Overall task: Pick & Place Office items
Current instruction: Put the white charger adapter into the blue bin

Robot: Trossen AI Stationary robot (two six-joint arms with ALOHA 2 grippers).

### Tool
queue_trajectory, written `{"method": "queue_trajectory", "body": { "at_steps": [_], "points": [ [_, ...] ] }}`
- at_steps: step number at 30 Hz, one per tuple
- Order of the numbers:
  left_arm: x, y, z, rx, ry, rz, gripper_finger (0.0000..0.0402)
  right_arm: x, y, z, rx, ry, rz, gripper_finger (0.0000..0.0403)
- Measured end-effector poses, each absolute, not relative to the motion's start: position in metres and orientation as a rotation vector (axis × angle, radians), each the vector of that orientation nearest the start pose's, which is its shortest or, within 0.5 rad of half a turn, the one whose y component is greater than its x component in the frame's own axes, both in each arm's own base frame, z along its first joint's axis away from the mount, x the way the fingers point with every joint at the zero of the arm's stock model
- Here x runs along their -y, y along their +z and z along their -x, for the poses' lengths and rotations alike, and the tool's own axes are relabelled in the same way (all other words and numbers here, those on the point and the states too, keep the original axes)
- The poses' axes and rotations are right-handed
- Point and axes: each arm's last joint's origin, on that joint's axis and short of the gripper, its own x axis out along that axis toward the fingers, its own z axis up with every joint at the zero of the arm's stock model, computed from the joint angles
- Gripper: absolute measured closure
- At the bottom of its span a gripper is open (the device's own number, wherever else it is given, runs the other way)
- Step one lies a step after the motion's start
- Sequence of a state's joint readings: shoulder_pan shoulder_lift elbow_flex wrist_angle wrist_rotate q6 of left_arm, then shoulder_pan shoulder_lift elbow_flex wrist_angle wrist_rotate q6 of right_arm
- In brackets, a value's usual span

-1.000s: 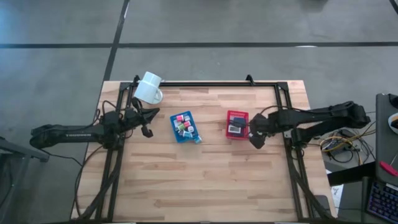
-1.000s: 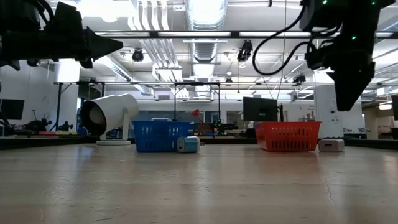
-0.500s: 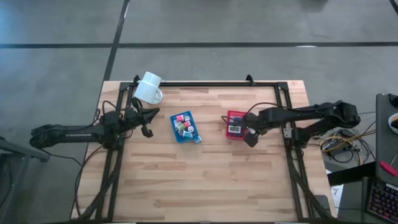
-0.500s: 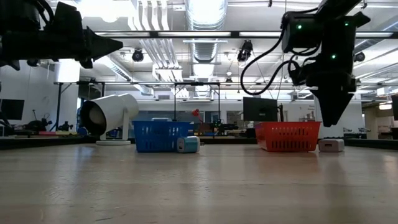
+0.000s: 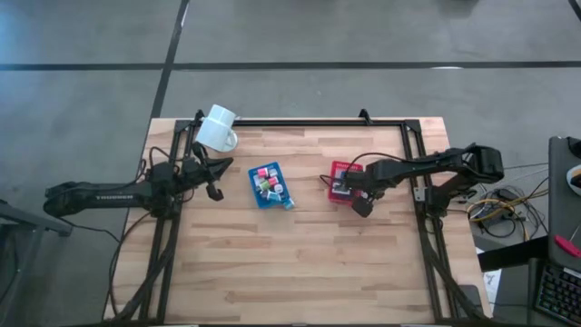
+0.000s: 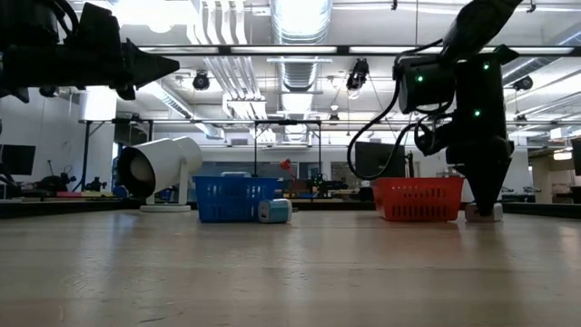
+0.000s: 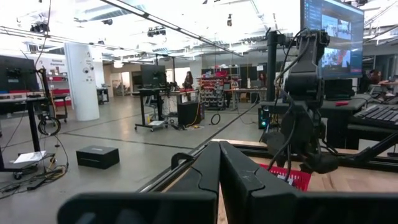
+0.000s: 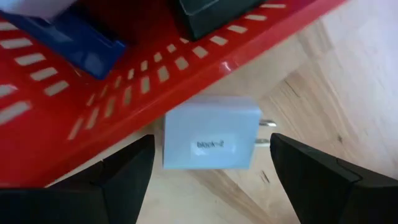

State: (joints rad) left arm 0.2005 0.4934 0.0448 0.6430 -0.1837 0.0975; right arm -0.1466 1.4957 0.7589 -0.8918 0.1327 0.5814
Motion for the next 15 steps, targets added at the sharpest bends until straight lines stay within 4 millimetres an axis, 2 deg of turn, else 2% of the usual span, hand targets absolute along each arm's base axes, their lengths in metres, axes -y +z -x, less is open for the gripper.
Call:
{"method": "queue_trajectory", "body": {
  "at_steps": [7, 15],
  "points": [
    [-0.0308, 0.1950, -0.1250, 0.177, 0.393, -0.098, 0.0392, 0.0378, 0.1416, -0.2162, -1.555, -0.679, -0.445, 0.0108],
    [-0.0309, 0.1949, -0.1250, 0.177, 0.393, -0.098, 0.0392, 0.0377, 0.1456, -0.2156, -1.533, -0.672, -0.446, 0.0178]
  ]
}}
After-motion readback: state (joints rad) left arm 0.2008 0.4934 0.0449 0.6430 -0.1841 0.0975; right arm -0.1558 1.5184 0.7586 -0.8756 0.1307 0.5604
